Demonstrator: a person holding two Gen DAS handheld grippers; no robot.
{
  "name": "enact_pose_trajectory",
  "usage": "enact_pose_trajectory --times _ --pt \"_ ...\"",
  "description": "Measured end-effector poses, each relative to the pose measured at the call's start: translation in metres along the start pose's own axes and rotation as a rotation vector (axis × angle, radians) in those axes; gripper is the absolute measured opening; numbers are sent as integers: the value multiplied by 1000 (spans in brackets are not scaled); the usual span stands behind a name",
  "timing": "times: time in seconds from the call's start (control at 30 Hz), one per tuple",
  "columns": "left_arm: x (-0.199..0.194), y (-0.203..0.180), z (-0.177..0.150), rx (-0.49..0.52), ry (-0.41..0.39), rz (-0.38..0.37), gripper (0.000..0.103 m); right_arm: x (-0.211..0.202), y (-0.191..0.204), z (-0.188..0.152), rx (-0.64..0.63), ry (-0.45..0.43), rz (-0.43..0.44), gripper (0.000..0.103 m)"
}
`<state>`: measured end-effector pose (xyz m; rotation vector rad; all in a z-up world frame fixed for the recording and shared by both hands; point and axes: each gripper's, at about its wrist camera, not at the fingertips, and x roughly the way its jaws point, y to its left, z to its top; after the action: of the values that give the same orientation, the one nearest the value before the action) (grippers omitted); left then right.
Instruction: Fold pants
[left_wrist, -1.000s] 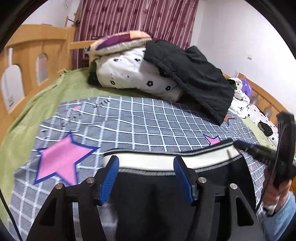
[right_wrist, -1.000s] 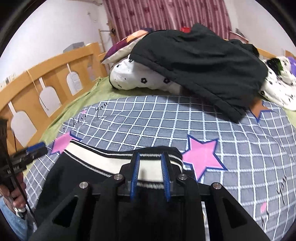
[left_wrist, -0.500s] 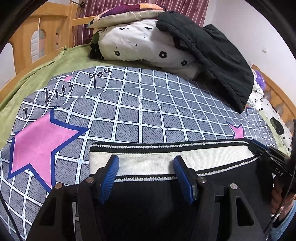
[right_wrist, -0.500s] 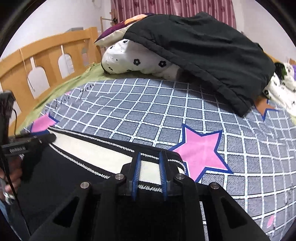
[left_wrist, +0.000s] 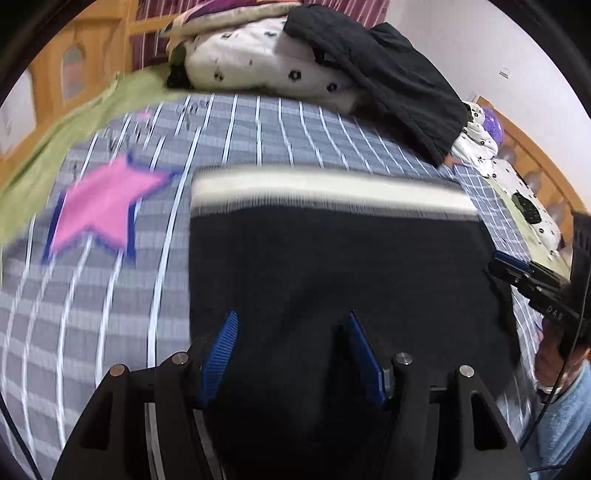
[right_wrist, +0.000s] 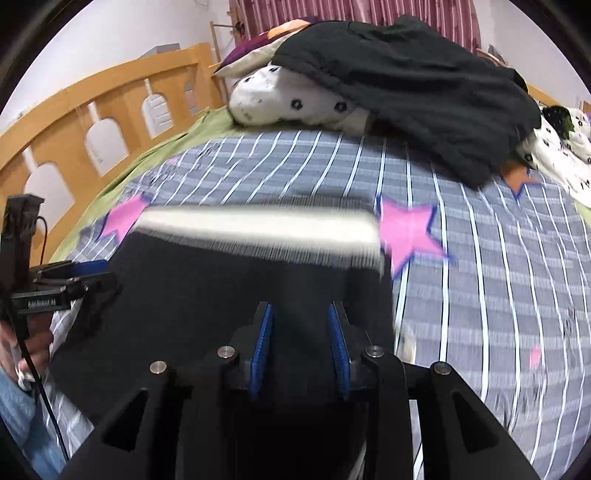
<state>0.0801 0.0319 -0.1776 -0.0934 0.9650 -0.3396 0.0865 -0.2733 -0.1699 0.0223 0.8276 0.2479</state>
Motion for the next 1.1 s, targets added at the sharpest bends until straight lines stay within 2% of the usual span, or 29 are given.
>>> enact_pose_trajectory --times 0.07,0.2,0.37,0.53,0.7,0.73,0.77,0.8,0.87,0.93,1.0,1.1 --pt "-13 0 -23 -2 -14 -5 59 -16 9 -23 -42 -16 -30 32" --pt "-48 2 -64 -12 -62 -60 59 -35 13 -60 -3 18 9 33" --pt "-68 -6 -99 76 -22 -35 59 -46 8 -83 95 6 43 33" --pt "-70 -34 -115 258 -27 131 59 -44 17 -83 75 3 33 33" --pt "-50 -48 -111 338 -42 276 59 -45 20 -85 51 -7 20 34" --pt "-47 -49 -109 337 -57 307 44 -45 19 -86 53 -5 23 34" --pt "-53 -48 -107 310 -109 348 20 -45 18 -86 54 -3 24 34" --pt "-66 -45 -105 252 -180 343 20 -46 18 -86 56 -2 25 34" --pt "-89 -34 -104 138 -258 262 16 -49 15 -86 63 -5 23 34" --pt "-81 -20 -105 70 -203 246 15 -51 13 -88 74 -11 28 34" --pt "-62 -14 -117 64 -132 258 16 -48 13 -91 77 -1 33 34" --pt "-65 -21 -124 104 -146 288 19 -46 16 -92 68 -1 24 37"
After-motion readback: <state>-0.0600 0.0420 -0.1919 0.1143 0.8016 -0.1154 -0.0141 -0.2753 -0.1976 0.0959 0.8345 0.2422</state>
